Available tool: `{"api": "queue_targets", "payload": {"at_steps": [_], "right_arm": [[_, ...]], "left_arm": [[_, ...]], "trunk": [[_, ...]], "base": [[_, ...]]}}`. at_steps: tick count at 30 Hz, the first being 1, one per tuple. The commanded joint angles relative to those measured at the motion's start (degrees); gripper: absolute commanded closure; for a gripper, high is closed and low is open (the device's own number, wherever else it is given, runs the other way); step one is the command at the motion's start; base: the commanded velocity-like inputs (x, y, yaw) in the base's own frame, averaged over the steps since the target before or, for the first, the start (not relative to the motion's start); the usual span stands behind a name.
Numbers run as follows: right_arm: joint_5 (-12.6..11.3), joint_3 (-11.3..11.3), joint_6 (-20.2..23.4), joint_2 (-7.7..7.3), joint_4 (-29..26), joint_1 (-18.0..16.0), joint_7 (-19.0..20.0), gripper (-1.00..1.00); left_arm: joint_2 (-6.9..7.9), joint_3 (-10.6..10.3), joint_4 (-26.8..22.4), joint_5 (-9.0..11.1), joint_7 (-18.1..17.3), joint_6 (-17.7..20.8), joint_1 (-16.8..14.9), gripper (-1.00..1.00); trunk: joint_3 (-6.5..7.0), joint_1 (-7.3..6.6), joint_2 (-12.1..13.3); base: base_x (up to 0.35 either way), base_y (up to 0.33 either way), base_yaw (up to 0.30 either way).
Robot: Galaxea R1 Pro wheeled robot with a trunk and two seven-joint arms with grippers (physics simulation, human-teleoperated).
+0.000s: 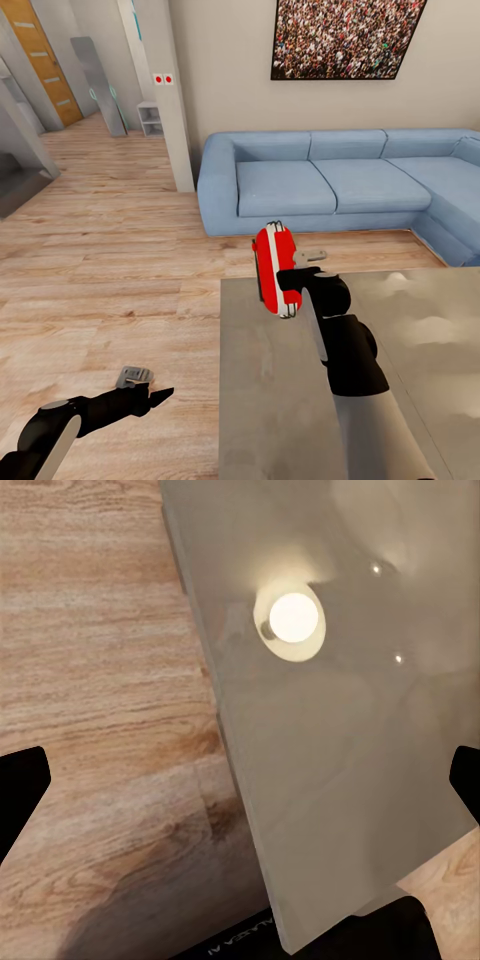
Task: Turn on the radio receiver that's on the table in the living room.
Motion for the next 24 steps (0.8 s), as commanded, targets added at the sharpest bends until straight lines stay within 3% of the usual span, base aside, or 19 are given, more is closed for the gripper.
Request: {"api": "queue_targets", "payload": {"at_steps": [1,9,12,15,24], "right_arm": [[0.15,0.01,0.0,0.0,-0.02,-0.01,-0.03,1.0],[0.31,0.04,0.0,0.0,0.14,-0.01,-0.32,1.0],[1.45,0.28,0.0,0.0,-0.04,-0.01,-0.65,1.0],[3.12,1.9,0.0,0.0,-0.1,-0.01,-0.87,1.0],[3.78,3.02,0.0,0.0,-0.12,-0.01,-0.94,1.0]], "left_arm": [[0.0,0.0,0.0,0.0,0.0,0.0,0.0,-1.0],[0.0,0.0,0.0,0.0,-0.03,0.0,-0.01,-1.0],[0.0,0.0,0.0,0.0,-0.04,0.0,-0.01,-1.0],[0.0,0.0,0.0,0.0,-0.08,0.0,0.0,-1.0],[0.0,0.0,0.0,0.0,-0.09,0.0,0.0,-1.0]], "trunk": [[0.0,0.0,0.0],[0.0,0.0,0.0],[0.0,0.0,0.0],[0.0,0.0,0.0],[0.0,0.0,0.0]], "base": [[0.0,0.0,0.0],[0.0,0.0,0.0],[0.0,0.0,0.0],[0.0,0.0,0.0],[0.0,0.0,0.0]]}}
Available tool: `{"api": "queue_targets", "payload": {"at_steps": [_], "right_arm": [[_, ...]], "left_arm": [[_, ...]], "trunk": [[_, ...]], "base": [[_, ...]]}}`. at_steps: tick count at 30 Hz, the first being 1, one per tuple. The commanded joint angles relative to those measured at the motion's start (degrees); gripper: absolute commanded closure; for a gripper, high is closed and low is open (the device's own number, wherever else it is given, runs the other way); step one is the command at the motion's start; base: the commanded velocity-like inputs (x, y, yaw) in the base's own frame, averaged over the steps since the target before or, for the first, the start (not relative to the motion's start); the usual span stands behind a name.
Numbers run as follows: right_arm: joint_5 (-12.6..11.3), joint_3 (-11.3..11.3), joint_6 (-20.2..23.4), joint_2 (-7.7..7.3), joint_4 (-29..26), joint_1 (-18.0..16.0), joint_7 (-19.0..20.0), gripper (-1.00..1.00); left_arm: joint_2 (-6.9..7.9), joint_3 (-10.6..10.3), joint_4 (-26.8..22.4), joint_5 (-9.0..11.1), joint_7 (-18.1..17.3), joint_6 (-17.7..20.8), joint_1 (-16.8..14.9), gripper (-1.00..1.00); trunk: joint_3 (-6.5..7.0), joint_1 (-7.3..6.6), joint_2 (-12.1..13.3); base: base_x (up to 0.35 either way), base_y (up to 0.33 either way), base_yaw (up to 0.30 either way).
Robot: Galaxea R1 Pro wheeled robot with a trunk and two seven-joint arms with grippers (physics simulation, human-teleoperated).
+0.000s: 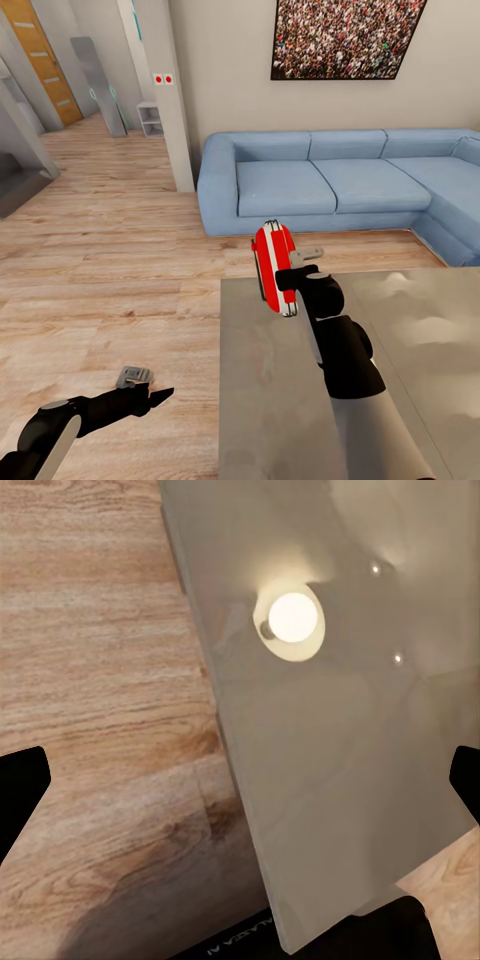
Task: Turn on the radio receiver that's on the table in the living room.
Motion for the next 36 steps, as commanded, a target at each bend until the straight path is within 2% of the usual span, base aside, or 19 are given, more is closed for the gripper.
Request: {"api": "queue_targets", "payload": {"at_steps": [1,12,17,19,21,24,25,27,30,36], "right_arm": [[0.25,0.02,0.01,0.0,-0.01,-0.01,-0.01,1.0],[0.58,0.3,0.01,0.0,-0.06,-0.01,-0.01,1.0],[2.26,1.03,0.01,0.0,-0.07,0.01,-0.11,1.0],[3.16,2.71,0.01,-0.48,-0.09,0.03,-0.26,1.0],[4.19,5.49,0.01,-2.05,-0.1,0.18,-0.77,1.0],[6.0,11.35,0.01,-4.83,-0.18,0.59,-3.1,1.0],[6.32,12.45,0.01,-5.32,-0.22,0.67,-3.84,1.0],[7.11,16.06,0.01,-7.09,-0.31,1.01,-7.14,1.0],[7.49,18.69,0.01,-8.99,-0.41,2.26,-10.82,1.0],[7.76,21.89,0.01,-10.37,-0.39,6.03,-16.89,1.0]], "left_arm": [[0.0,0.0,0.0,0.0,0.0,0.0,0.01,-1.0],[0.0,0.0,0.0,0.0,0.0,0.07,0.03,-1.0],[-0.16,0.0,0.0,0.0,0.0,0.08,0.01,-1.0],[-0.3,0.0,0.0,-0.02,0.0,0.12,0.01,-1.0],[-0.4,0.0,0.0,-0.05,0.0,0.16,-0.01,-1.0],[-0.48,0.0,0.0,-0.05,0.0,0.23,-0.06,-1.0],[-0.49,0.0,0.0,-0.06,0.0,0.24,-0.07,-1.0],[-0.51,0.0,0.0,-0.05,0.02,0.3,-0.19,-1.0],[-0.54,0.0,0.0,-0.02,0.06,0.44,-0.6,-1.0],[-0.75,0.0,0.0,0.04,0.08,0.77,-0.9,-1.0]], "trunk": [[0.0,0.0,0.0],[0.0,0.0,0.0],[0.0,0.0,0.0],[0.0,0.0,0.0],[0.0,0.0,0.0],[0.0,0.0,0.0],[0.0,0.0,0.0],[0.0,0.0,0.0],[0.0,0.0,0.0],[0.0,0.0,0.0]], "base": [[0.0,0.0,0.0],[0.0,0.0,0.0],[0.0,0.0,0.0],[0.0,0.0,0.0],[0.0,0.0,0.0],[0.0,0.0,0.0],[0.0,0.0,0.0],[0.0,0.0,0.0],[0.0,0.0,0.0],[0.0,0.0,0.0]]}}
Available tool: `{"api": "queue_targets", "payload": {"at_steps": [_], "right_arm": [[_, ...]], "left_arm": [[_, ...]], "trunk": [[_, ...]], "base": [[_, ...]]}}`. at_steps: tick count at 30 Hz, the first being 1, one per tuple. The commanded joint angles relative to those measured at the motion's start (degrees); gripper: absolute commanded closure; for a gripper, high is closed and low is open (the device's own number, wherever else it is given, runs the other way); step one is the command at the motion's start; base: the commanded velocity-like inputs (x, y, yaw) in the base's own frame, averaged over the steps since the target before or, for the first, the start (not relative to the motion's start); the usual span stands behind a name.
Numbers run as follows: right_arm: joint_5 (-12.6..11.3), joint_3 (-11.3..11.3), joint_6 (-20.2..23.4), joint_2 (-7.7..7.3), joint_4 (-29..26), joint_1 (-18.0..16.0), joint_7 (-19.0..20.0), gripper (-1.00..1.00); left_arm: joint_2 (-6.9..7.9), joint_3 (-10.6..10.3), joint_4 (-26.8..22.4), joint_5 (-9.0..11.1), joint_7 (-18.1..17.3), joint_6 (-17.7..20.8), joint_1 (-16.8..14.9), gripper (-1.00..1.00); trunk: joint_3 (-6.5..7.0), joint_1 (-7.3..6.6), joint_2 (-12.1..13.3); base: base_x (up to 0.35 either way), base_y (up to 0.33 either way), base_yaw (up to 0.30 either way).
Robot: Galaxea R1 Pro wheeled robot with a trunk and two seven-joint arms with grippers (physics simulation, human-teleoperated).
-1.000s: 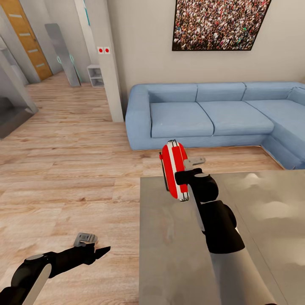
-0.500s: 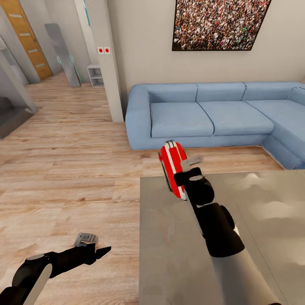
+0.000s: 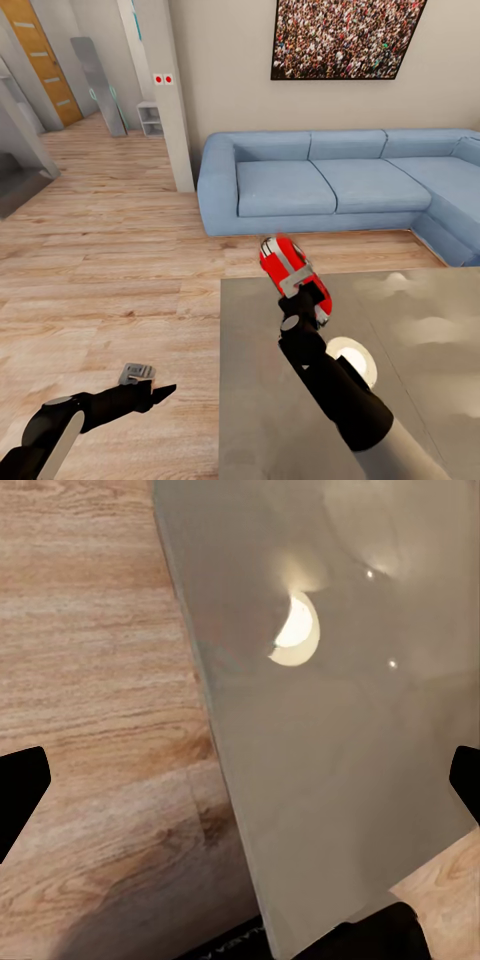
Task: Turn on the radio receiver that's on the table in the living room.
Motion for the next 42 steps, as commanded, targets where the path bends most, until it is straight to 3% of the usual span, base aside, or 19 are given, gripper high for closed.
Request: {"api": "queue_targets", "payload": {"at_steps": [1,3,9,13,19,22,25,29,35,36,42], "right_arm": [[1.27,0.95,0.14,-0.41,-0.03,1.1,-2.41,1.0],[1.3,2.71,0.14,-1.33,-0.03,2.78,-6.55,1.0],[1.25,12.02,0.14,-5.67,0.12,8.89,-22.41,1.0],[1.24,16.31,0.14,-7.38,0.16,11.32,-29.88,1.0],[1.05,23.11,0.14,-9.14,0.68,12.79,-41.35,1.0],[0.72,25.41,0.14,-9.87,1.23,12.95,-46.35,1.0],[0.65,26.92,0.14,-10.25,3.24,12.99,-48.77,1.0],[0.95,29.2,0.14,-10.14,9.76,13.01,-51.16,1.0],[0.51,30.98,-2.34,-9.17,23.69,13.02,-58.71,1.0],[0.53,31.1,-3.62,-8.33,28.22,13.02,-60.32,1.0],[0.72,31.29,-8.09,-4.66,40.92,13.02,-61.95,1.0]], "left_arm": [[-0.05,-0.01,0.01,0.02,0.0,0.44,-0.14,-1.0],[-0.09,-0.01,0.01,0.03,0.0,1.32,-0.32,-1.0],[-0.13,0.01,0.01,0.05,0.0,2.59,-0.52,-1.0],[-0.14,0.01,0.01,0.05,0.0,2.71,-0.53,-1.0],[-0.14,0.01,0.01,0.15,0.0,2.74,-0.54,-1.0],[-0.14,0.0,-0.07,0.3,0.0,2.82,-0.54,-1.0],[-0.14,0.02,-0.18,0.39,-0.04,2.99,-0.7,-1.0],[-0.48,0.07,-0.19,0.71,-0.08,4.94,-1.76,-1.0],[-3.02,0.01,-0.23,1.18,-0.15,11.19,-3.35,-1.0],[-3.37,0.0,-0.27,1.23,-0.16,11.82,-3.84,-1.0],[-3.81,0.02,-1.87,1.27,-0.27,14.76,-5.34,-1.0]], "trunk": [[0.01,0.0,0.0],[0.01,0.0,0.0],[0.01,0.0,0.0],[0.01,0.0,0.0],[0.01,0.0,0.0],[0.01,0.0,0.0],[0.01,0.0,0.0],[0.01,0.0,0.0],[0.01,0.0,0.0],[0.01,0.0,0.0],[0.01,0.0,0.0]], "base": [[0.0,0.0,0.0],[0.0,0.0,0.0],[0.0,0.0,0.0],[0.0,0.0,0.0],[0.0,0.0,0.0],[0.0,0.0,0.0],[0.0,0.0,0.0],[0.0,0.0,0.0],[0.0,0.0,0.0],[0.0,0.0,0.0],[0.0,0.0,0.0]]}}
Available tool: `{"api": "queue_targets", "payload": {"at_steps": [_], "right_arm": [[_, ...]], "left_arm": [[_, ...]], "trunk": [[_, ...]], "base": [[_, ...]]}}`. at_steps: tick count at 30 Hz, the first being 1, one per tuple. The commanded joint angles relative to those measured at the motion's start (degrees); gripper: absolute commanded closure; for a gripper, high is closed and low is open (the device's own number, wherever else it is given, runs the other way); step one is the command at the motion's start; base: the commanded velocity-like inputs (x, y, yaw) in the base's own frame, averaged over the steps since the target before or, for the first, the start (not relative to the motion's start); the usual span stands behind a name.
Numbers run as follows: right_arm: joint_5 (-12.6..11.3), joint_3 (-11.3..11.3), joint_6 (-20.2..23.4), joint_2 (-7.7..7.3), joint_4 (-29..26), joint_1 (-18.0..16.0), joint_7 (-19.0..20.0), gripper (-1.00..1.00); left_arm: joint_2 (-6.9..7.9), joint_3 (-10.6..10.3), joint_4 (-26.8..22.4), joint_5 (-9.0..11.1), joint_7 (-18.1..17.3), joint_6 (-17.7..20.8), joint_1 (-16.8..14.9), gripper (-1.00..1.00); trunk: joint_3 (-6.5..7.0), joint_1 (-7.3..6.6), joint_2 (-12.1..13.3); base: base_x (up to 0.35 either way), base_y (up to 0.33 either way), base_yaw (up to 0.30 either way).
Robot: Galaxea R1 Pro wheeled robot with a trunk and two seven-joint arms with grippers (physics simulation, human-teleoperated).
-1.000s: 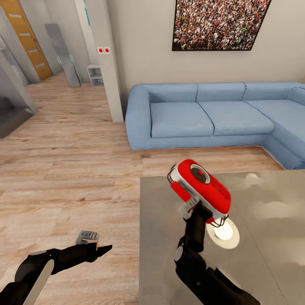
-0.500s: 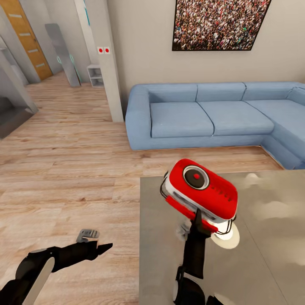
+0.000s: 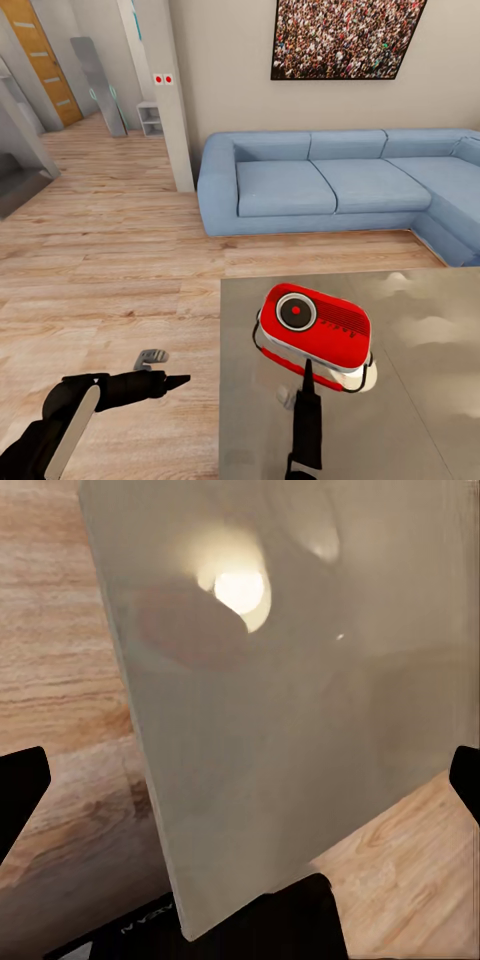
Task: Turn on the radio receiver that's on the table in the living room.
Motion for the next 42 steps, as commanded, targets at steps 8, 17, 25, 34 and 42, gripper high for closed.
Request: {"api": "queue_targets", "payload": {"at_steps": [8,17,25,34,42], "right_arm": [[0.65,0.15,-4.55,2.66,5.24,2.55,-1.02,1.0],[0.58,0.22,-6.22,2.93,5.45,3.46,-1.27,1.0],[0.6,1.18,-7.38,3.05,5.1,3.5,-1.36,1.0],[0.42,1.61,-7.45,3.67,4.92,3.79,-1.36,1.0],[0.37,1.73,-7.45,3.73,4.91,3.84,-1.36,1.0]], "left_arm": [[-2.87,-0.02,-0.46,0.01,-0.03,1.6,-3.38,-1.0],[-7.87,-0.35,-0.34,-0.38,0.0,1.85,-7.7,-1.0],[-8.59,-0.38,-0.24,-0.48,0.03,1.85,-8.18,-1.0],[-8.63,-0.38,-0.23,-0.46,0.08,1.85,-8.2,-1.0],[-8.88,-0.4,-0.23,-0.52,0.08,1.85,-8.21,-1.0]], "trunk": [[0.01,0.0,0.0],[0.01,0.0,0.0],[0.01,0.0,0.0],[0.01,0.0,0.0],[0.01,0.0,0.0]], "base": [[0.0,0.0,0.0],[0.0,0.0,0.0],[0.0,0.0,0.0],[0.0,0.0,0.0],[0.0,0.0,0.0]]}}
